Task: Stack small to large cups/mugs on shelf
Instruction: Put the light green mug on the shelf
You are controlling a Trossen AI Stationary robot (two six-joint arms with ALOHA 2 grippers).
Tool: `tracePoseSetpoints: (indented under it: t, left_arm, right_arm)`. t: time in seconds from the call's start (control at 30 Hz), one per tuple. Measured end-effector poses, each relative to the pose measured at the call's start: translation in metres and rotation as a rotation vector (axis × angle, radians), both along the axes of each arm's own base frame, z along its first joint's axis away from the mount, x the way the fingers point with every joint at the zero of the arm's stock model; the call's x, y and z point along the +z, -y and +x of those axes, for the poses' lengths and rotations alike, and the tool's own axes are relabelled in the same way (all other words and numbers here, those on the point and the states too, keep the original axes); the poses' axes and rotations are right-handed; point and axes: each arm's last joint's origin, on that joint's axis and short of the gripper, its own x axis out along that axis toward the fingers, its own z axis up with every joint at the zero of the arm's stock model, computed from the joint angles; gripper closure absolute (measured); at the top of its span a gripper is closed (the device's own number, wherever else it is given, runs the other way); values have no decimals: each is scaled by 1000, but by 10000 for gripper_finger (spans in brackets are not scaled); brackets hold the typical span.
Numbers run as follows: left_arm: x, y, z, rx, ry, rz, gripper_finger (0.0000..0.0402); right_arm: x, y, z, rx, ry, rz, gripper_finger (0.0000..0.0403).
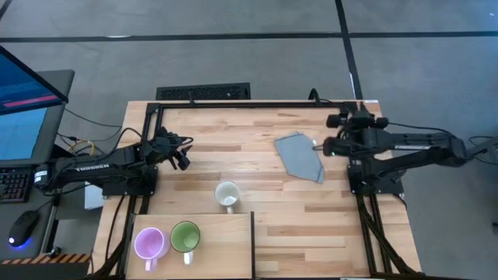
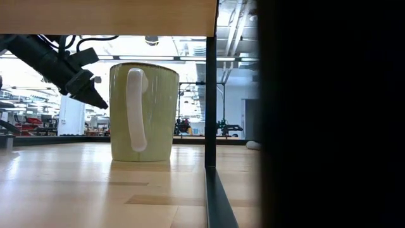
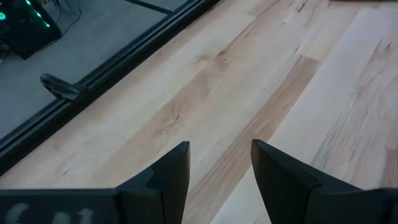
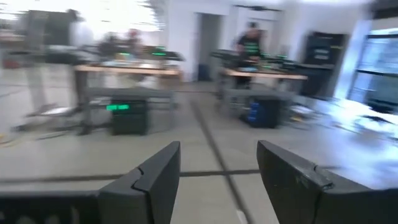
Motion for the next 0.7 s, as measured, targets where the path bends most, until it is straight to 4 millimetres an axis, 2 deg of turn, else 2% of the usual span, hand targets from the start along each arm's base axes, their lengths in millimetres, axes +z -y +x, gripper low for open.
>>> tracePoseSetpoints:
  t: [0.23,0.5,0.7]
  left_arm:
    - [0,0,0,-1,-4,-1,239]
    - [0,0,0,-3,-8,3,239]
    - [0,0,0,14,-10,15,239]
  right_arm:
    - [-4,30,-12,-252,18,-5,168]
    - [-4,41,-21,-361,27,-8,168]
    - [-2,61,-25,-497,215,-85,168]
